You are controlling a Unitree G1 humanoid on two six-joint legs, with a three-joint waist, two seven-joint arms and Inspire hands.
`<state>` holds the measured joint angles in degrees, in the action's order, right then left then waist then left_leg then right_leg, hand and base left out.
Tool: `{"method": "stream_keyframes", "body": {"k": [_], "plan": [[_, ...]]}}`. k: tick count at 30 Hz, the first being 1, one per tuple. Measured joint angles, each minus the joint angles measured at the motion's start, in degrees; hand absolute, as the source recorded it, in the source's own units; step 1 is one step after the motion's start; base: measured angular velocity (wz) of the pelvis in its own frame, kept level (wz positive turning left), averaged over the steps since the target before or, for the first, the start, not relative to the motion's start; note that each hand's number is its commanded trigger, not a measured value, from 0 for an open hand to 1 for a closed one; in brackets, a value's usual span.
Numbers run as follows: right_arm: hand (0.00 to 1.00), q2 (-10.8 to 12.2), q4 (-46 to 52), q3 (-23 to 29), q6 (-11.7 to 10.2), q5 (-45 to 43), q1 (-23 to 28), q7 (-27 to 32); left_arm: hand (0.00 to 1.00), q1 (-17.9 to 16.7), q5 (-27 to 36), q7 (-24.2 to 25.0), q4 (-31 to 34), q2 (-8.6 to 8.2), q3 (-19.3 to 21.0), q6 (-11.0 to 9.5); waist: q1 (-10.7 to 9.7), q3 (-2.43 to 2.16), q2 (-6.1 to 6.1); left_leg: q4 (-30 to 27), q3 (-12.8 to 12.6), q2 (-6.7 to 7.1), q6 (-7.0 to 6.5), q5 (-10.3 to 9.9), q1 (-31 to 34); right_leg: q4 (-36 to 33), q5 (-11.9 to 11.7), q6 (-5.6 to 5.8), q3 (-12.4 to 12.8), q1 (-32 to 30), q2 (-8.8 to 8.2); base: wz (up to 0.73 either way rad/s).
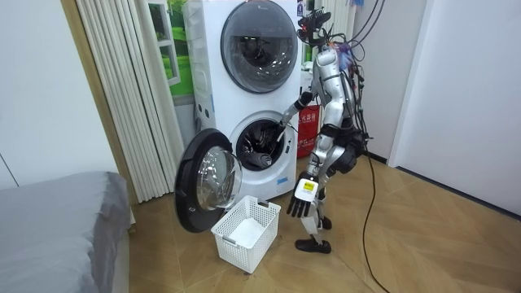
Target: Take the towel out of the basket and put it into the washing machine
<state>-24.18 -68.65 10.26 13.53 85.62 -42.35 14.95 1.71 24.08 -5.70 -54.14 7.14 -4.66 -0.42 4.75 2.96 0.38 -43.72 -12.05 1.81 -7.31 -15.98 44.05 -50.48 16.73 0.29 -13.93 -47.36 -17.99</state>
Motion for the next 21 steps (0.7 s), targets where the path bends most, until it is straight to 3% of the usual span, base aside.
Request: {"method": "stream_keyframes", "body": {"k": [2, 7, 14, 18, 21], "plan": [[0.0, 0.0, 0.0, 0.0, -0.3, 0.0, 0.0, 0.0, 0.0, 0.1, 0.0, 0.0, -0.1, -0.02, 0.0, 0.0, 0.0, 0.0, 0.12, 0.2, -0.1, 0.0, -0.08, 0.0, -0.1, 0.2, -0.1, 0.17, 0.2, 0.0, 0.11, 0.0], [0.0, 0.0, 0.0, 0.1, -2.0, 0.0, 0.3, -0.8, 0.0, 0.1, 0.0, 0.3, -1.2, -0.76, 0.0, 0.0, 0.1, 0.05, 1.79, 1.1, 0.1, -0.05, -0.33, 0.2, -0.9, 1.8, -0.6, 0.78, -0.2, 1.4, 0.5, 0.0], [0.0, 1.5, 0.0, 0.0, -3.9, -0.5, 4.3, -6.5, 0.0, 0.3, 0.0, 3.7, -2.4, -0.57, 0.0, -0.3, 1.0, 0.0, 1.93, 5.2, -0.2, -0.03, -0.17, 0.7, -5.8, 6.0, -1.8, 1.02, -0.5, 5.9, 1.48, -0.07], [0.0, 2.2, 0.0, 0.0, -6.3, -1.9, 10.0, -12.6, 0.0, -0.2, 0.1, 5.4, -4.2, 0.08, 0.1, -0.4, 2.1, -0.03, 1.93, 8.8, 0.2, -0.11, 0.01, 0.8, -10.3, 10.0, -2.2, 1.74, -0.5, 10.7, 2.96, 0.0], [0.0, 3.3, 0.0, 0.0, -7.5, -4.8, 15.5, -16.5, 0.0, -1.4, 0.0, 5.9, -5.8, 1.06, 0.1, -0.4, 1.7, -0.24, 1.76, 12.4, 0.6, -0.15, 0.46, 1.1, -14.7, 13.8, -2.6, 2.3, -0.4, 15.2, 4.27, 0.01]]}}
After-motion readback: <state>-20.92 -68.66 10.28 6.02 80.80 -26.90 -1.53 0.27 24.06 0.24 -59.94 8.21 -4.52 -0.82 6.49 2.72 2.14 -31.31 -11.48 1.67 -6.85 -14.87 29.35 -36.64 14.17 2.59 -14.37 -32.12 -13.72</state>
